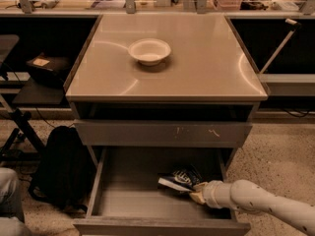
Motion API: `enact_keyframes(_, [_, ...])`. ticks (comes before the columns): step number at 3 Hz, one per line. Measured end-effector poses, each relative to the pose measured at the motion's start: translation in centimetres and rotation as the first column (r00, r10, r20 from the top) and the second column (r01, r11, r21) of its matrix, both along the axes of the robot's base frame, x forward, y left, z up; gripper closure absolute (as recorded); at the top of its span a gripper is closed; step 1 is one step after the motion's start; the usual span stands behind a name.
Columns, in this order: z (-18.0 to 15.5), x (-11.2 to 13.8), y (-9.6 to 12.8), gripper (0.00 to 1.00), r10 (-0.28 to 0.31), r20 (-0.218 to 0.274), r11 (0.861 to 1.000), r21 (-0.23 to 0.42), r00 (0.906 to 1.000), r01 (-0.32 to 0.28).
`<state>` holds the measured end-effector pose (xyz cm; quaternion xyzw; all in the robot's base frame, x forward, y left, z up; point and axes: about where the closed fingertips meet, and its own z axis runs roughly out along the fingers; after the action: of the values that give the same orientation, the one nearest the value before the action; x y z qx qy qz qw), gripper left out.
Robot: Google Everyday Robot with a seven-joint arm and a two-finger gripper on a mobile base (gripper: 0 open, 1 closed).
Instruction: Place blue chip bag into middle drawer
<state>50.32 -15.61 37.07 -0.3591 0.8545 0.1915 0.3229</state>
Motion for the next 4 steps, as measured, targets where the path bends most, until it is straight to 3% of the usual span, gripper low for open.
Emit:
enact_keyframes(1, [-1.0, -0.35, 0.92, 1.0, 0.01, -0.015, 1.0, 0.012, 0.9998, -0.01])
enact_keyframes(2, [-0.95, -0.33, 0.89, 0.81, 0.01, -0.014, 1.0, 0.011, 0.9999, -0.01])
enact_keyframes(4, [-0.96, -0.33, 0.89, 0.35, 0.01, -0.014, 1.0, 0.011, 0.9999, -0.01])
